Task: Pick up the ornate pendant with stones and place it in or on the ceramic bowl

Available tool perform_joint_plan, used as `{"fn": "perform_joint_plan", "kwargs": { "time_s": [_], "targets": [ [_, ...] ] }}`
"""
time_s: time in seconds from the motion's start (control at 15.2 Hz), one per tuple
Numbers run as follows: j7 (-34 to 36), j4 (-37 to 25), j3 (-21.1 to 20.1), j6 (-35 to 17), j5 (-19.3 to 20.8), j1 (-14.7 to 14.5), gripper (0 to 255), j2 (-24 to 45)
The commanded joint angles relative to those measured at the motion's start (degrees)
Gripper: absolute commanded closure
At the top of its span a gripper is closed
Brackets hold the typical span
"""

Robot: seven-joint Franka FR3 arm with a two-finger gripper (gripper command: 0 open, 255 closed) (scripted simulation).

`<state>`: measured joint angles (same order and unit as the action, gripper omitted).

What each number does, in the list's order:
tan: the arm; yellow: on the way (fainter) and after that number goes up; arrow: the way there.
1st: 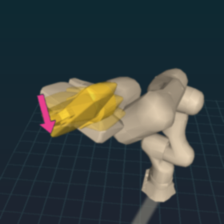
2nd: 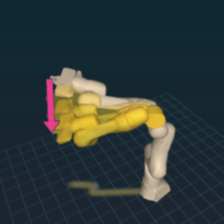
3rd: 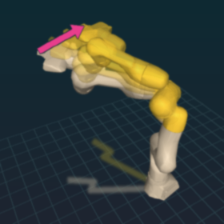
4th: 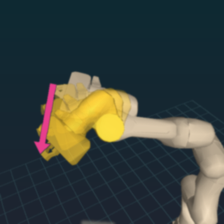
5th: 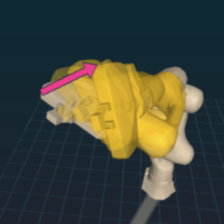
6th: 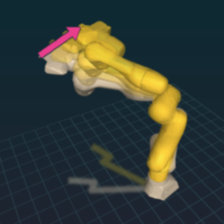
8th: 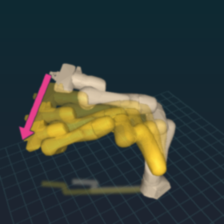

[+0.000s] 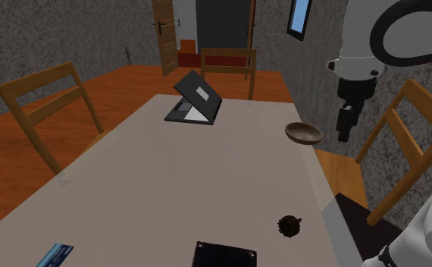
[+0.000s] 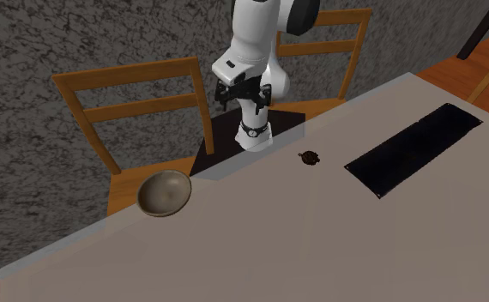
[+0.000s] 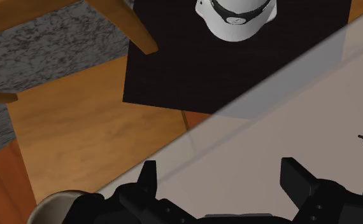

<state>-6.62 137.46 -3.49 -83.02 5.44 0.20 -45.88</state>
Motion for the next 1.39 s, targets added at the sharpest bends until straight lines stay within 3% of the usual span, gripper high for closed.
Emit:
{"fn": "perform_joint_plan", "kwargs": {
  "time_s": [0.0,0.73,1.32],
  "targets": [
    [0.0,0.0,0.0,0.0,0.0,0.0,0,0.0],
    [7.55,14.07,-6.0,-14.6,-15.19,-6.72,0,-2.24],
    [12.03,20.24,-13.19,-30.64,-29.13,-14.22,0,3.05]
  ]
}}
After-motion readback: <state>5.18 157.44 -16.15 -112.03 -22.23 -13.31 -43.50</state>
